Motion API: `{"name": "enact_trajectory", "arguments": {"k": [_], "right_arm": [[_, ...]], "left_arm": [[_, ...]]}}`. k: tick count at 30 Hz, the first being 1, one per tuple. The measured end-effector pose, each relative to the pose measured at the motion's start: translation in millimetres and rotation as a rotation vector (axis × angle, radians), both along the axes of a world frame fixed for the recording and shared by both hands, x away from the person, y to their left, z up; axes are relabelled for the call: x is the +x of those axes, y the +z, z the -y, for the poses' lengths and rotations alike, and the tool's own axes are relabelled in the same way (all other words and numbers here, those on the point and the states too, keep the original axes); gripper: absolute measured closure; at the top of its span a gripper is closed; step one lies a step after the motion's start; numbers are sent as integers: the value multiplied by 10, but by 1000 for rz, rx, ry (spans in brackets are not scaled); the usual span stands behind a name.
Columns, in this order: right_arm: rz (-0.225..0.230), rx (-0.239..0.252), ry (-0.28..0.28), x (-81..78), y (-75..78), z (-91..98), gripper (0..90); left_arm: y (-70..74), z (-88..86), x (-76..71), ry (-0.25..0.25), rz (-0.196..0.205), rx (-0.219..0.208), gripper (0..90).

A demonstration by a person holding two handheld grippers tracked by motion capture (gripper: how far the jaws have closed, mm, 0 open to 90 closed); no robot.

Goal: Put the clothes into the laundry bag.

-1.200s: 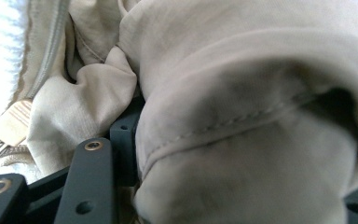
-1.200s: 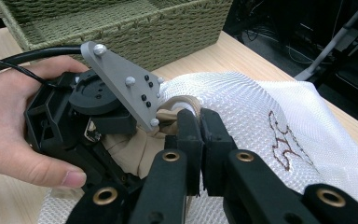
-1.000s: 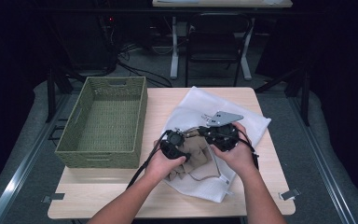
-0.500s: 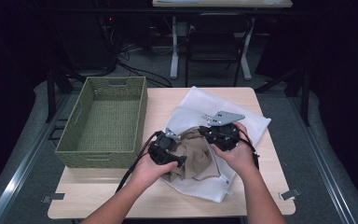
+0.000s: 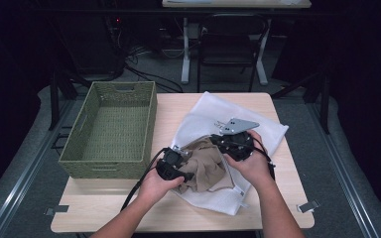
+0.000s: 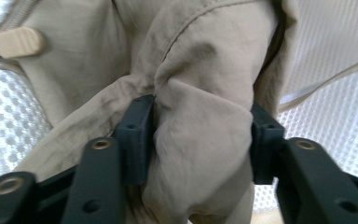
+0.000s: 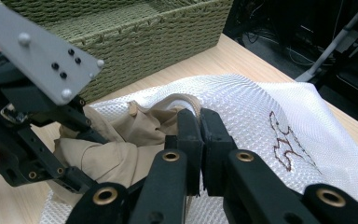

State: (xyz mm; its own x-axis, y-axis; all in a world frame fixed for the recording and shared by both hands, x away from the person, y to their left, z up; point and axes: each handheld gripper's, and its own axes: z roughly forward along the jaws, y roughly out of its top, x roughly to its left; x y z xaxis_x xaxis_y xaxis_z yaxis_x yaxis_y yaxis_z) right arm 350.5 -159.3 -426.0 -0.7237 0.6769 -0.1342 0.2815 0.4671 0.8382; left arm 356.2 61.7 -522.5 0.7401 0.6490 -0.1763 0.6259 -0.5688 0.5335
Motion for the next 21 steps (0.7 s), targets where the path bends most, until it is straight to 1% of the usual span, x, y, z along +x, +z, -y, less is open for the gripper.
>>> {"name": "enact_trajectory", "arguments": {"k": [2,4,5,8,10,11,12,13,14,17,19,20,21], "right_arm": [[0,-1,1,0,-2,-3,882],[0,-2,1,1,-4,-3,882],[0,-2,1,0,-5,-4,882],[-1,-2,1,-1,-6,-8,882],[0,-5,0,-2,-7,-11,881],[1,-6,1,-3,-7,-12,882],[1,-5,1,-3,-7,-13,881],[0,-5,3,-3,-7,-13,881],[0,-6,3,-3,-7,-15,881],[0,-5,5,-6,-8,-21,881],[-1,-3,8,-7,-8,-25,881],[-2,-2,10,-8,-7,-26,881],[-4,1,12,-10,-4,-28,881]], "left_arm": [[-18,8,-7,0,13,2,535],[-26,9,-13,10,12,2,536],[-27,7,-12,7,18,5,534],[-45,3,-18,14,21,-3,533],[-51,-3,-23,15,37,7,533],[-59,-2,-27,11,32,-1,548],[-69,4,-34,8,40,0,571],[-75,10,-39,-6,44,1,607],[-77,15,-43,-16,56,9,635],[-69,22,-48,-10,53,12,712],[-55,32,-49,-2,57,15,729],[-39,44,-48,4,60,25,734],[-24,54,-37,1,56,25,739]]}}
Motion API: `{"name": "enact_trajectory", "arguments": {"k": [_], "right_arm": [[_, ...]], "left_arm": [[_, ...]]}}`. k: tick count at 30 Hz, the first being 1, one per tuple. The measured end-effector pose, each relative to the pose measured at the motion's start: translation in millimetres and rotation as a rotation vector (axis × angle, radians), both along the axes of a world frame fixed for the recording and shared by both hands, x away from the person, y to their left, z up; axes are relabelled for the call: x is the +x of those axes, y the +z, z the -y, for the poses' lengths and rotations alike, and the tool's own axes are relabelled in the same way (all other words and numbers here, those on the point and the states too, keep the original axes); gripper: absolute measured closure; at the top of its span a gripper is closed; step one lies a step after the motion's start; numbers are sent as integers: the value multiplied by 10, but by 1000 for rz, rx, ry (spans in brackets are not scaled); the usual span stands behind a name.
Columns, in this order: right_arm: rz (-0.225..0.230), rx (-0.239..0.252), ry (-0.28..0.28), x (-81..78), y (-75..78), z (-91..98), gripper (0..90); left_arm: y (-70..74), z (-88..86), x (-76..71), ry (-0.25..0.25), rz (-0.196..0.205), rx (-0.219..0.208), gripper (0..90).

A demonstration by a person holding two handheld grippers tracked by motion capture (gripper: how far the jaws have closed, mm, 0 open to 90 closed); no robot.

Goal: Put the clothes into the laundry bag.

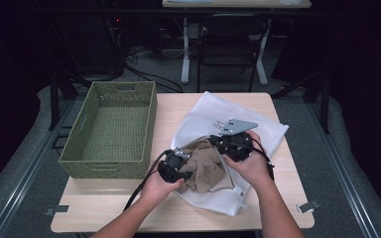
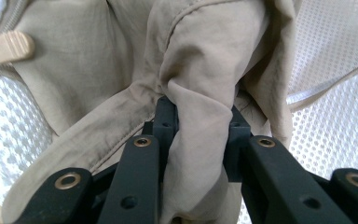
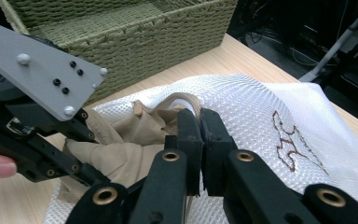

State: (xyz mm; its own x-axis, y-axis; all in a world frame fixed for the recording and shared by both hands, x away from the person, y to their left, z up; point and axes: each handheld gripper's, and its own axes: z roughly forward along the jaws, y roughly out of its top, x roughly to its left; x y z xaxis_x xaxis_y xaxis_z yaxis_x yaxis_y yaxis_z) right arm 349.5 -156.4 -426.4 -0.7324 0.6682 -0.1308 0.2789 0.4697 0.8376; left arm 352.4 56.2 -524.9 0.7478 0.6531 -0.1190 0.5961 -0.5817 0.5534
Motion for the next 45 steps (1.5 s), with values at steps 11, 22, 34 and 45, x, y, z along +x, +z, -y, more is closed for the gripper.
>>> {"name": "enact_trajectory", "arguments": {"k": [11,22,34,45], "right_arm": [[-16,4,10,13,-29,-25,881],[-18,10,4,20,-30,-29,882],[-24,23,-19,57,-48,61,882],[-22,16,-19,53,-45,45,882]], "left_arm": [[103,209,189,31,-2,-4,750],[96,417,494,127,34,-17,751],[206,331,361,123,79,-113,570],[217,-96,211,123,83,-110,505]]}}
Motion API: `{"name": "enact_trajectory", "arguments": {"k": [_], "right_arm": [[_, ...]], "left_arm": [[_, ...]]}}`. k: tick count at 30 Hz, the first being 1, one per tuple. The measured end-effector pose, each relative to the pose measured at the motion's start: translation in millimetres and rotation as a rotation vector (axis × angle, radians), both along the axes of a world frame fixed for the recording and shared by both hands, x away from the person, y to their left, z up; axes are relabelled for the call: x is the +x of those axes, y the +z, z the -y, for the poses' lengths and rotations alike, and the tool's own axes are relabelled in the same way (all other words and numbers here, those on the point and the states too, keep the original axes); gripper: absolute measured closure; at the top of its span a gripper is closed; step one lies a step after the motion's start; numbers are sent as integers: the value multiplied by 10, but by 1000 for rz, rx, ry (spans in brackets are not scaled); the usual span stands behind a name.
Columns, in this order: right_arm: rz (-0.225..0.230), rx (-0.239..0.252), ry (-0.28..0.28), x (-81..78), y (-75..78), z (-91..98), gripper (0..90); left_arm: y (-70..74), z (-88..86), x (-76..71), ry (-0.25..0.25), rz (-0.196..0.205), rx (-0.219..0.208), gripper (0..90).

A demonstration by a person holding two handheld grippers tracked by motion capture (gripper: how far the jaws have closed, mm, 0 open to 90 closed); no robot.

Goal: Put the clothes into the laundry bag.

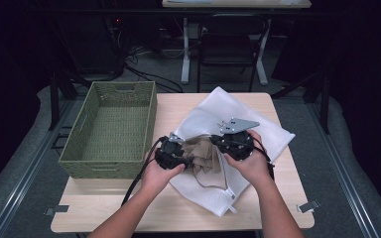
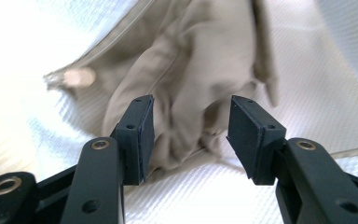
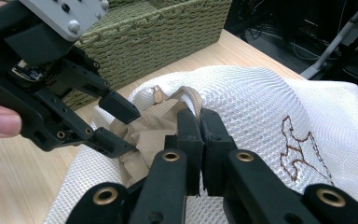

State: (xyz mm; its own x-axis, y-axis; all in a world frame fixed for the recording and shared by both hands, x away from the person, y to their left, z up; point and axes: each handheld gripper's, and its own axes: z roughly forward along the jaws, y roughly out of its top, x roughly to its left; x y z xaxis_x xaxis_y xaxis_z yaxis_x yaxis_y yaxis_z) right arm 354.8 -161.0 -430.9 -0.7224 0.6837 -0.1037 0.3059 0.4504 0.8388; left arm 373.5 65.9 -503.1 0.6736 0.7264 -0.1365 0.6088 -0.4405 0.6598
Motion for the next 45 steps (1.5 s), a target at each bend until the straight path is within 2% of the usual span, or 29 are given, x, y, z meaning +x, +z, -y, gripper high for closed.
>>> {"name": "enact_trajectory", "arguments": {"k": [3,5,10,13,15,17,19,24,25,29,31,34,45], "right_arm": [[2,-3,3,-2,3,-10,882],[1,-7,5,-5,3,-15,881],[-5,-7,9,0,-8,-22,882],[-3,-6,8,-1,-4,-15,882],[-2,-3,7,-3,-1,-10,882],[-2,-2,8,-2,0,-9,882],[-1,-6,8,-6,1,-16,881],[-2,-8,10,-9,0,-29,881],[-3,-8,10,-10,-2,-31,881],[-4,-6,10,-11,-4,-32,881],[-4,-6,11,-11,-6,-32,881],[-5,-5,11,-11,-6,-30,881],[2,-7,18,-33,10,-49,881]], "left_arm": [[-75,-42,36,6,-13,18,509],[-125,-43,51,8,-24,2,511],[-188,16,60,-21,-42,3,511],[-187,53,25,-41,-35,3,506],[-182,78,2,-65,-32,10,506],[-175,104,-24,-92,-21,46,502],[-182,122,-36,-110,-24,52,501],[-240,209,-17,-118,-37,60,496],[-251,225,-7,-122,-32,70,519],[-322,308,37,-100,-46,69,642],[-343,348,46,-107,-42,78,676],[-339,376,47,-87,-38,65,727],[-102,452,229,-40,-13,5,759]]}}
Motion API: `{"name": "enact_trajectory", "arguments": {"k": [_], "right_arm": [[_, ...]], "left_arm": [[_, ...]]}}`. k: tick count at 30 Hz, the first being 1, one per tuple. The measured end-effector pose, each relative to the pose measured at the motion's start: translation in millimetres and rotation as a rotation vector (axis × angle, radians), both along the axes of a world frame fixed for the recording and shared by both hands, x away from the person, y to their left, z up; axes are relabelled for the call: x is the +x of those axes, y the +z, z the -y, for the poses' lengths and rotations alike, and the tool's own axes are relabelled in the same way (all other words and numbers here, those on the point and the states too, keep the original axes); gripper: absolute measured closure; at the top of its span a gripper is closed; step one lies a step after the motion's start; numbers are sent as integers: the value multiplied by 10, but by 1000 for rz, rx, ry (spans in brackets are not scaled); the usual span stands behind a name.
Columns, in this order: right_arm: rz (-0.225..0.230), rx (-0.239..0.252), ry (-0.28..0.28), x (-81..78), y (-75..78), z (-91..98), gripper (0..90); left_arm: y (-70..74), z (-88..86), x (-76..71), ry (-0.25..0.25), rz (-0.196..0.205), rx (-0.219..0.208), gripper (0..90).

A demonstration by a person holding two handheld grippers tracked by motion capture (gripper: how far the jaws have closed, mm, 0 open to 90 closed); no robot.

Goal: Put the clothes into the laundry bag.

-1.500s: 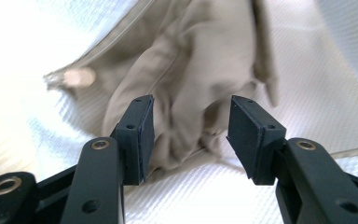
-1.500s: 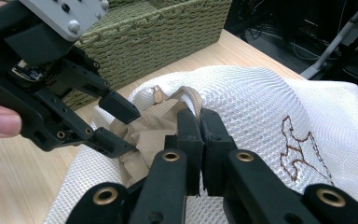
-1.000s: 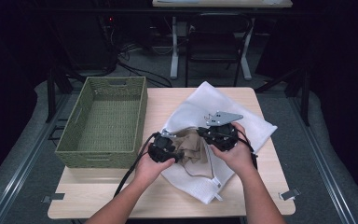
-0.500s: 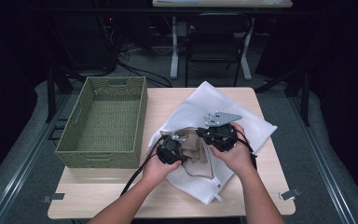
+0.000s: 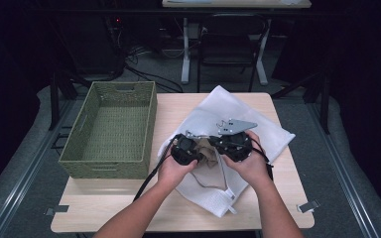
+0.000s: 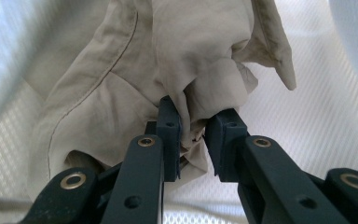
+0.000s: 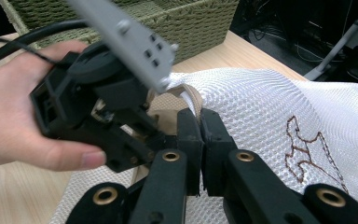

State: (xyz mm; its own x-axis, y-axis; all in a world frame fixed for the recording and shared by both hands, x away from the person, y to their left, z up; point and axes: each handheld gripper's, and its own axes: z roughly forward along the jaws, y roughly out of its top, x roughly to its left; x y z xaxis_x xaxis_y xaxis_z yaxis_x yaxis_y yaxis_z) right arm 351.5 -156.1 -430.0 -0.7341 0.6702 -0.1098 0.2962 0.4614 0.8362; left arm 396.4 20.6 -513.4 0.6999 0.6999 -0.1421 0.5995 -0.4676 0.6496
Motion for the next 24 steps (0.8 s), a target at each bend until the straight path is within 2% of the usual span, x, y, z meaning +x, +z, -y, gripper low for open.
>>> {"name": "enact_trajectory", "arguments": {"k": [7,8,12,24], "right_arm": [[-6,-4,4,3,-8,-6,882],[-6,-5,5,3,-10,-8,882],[-7,-6,7,1,-13,-17,882],[-9,-20,13,8,-31,-40,882]], "left_arm": [[119,55,117,21,4,-38,759],[138,55,131,16,-5,-35,759],[180,110,192,27,1,-36,758],[89,199,313,56,-13,-39,741]]}}
